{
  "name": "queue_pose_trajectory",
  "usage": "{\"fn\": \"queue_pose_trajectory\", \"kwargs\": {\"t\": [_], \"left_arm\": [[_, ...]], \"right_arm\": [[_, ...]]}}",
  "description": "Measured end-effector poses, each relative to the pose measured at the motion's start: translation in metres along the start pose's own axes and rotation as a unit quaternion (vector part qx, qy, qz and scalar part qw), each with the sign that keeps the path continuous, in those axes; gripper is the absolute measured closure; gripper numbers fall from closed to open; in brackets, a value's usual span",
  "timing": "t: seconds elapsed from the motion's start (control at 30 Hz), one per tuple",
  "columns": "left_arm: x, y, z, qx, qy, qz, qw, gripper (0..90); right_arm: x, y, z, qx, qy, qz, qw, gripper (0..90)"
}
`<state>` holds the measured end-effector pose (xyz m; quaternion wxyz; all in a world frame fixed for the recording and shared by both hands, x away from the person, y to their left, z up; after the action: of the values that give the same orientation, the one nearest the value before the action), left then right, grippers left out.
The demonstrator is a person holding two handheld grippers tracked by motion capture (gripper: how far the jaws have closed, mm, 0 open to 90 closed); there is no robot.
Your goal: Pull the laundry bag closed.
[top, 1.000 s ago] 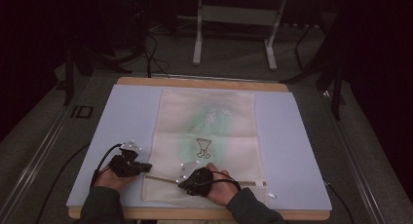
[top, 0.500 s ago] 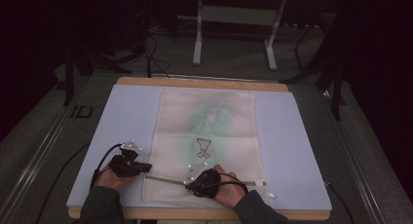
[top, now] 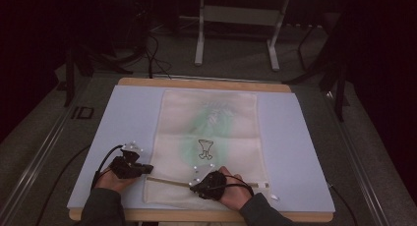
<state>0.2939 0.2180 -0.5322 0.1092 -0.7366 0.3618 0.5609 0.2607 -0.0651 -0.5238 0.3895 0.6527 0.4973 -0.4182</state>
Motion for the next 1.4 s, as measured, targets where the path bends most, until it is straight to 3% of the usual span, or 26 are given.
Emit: {"fn": "queue_pose_trajectory", "kwargs": {"t": [1.4], "left_arm": [[0.0,0.001,0.0,-0.001,0.001,-0.001,1.0,89.7]], "right_arm": [[-0.014,0.009,0.039,0.021,-0.007,0.003,0.9998,81.9]]}}
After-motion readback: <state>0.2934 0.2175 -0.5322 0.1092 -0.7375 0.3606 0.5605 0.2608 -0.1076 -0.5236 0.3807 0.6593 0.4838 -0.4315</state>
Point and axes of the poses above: each handheld gripper's, and its own axes: x roughly forward along the jaws, z roughly out of its underside, y roughly to its right, the point moved 1 cm from there along x, roughly forward along the jaws, and after that the axes turned 14 degrees about -y, right-handed, at the moved point
